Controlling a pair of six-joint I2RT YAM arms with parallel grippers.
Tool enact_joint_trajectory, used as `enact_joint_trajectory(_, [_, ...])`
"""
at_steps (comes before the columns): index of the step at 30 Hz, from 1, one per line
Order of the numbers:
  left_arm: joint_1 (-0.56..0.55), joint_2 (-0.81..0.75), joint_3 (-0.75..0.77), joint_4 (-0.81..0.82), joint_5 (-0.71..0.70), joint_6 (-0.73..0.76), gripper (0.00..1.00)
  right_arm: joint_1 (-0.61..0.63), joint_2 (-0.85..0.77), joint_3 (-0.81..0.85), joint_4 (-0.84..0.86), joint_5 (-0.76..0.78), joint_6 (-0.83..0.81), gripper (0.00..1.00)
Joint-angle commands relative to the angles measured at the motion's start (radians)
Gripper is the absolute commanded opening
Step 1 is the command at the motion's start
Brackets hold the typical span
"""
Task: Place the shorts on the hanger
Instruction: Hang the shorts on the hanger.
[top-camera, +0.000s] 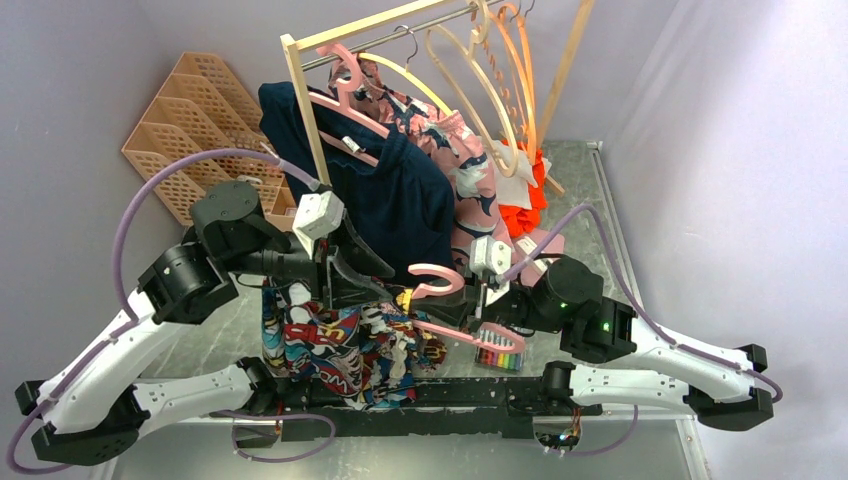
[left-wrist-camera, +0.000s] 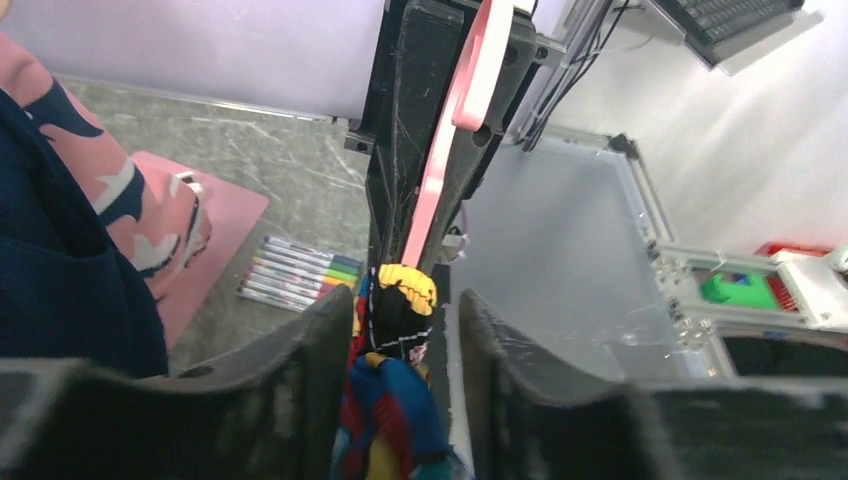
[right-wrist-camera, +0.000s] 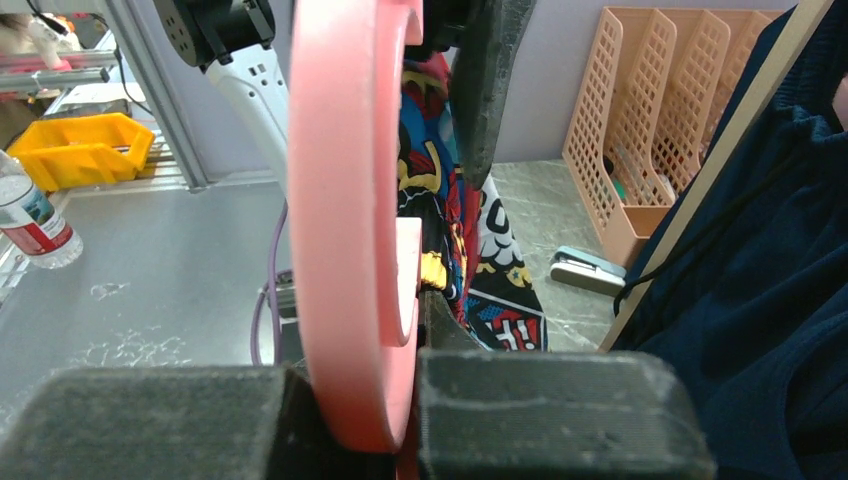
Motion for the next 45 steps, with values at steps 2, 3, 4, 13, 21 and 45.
enact_joint_trajectory(2, [-0.004,-0.052,0.071,-0.046,-0.069,0.032,0.87,0.0,-0.016,0.026,0.088,0.017,0.005,0.0])
enact_joint_trajectory(3, [-0.004,-0.063,0.085,-0.053,-0.083,0.041,0.97,0.0,-0.016,0.026,0.088,0.016,0.005,0.0])
enact_joint_trajectory(4, [-0.004,-0.071,0.105,-0.058,-0.1,0.049,1.0,0.0,-0.016,0.026,0.088,0.018,0.004,0.0])
enact_joint_trajectory(13, [-0.005,-0.022,0.171,-0.303,-0.12,0.186,1.0,0.0,-0.007,0.053,0.067,0.021,0.003,0.0])
enact_joint_trajectory(21, [-0.011,-0.003,0.086,-0.326,-0.176,0.241,0.99,0.0,0.013,0.101,-0.025,0.04,-0.002,0.0])
enact_joint_trajectory(45, [-0.097,0.157,0.123,-0.349,-0.145,0.352,0.38,0.0,0.047,0.105,-0.043,-0.002,-0.015,0.0])
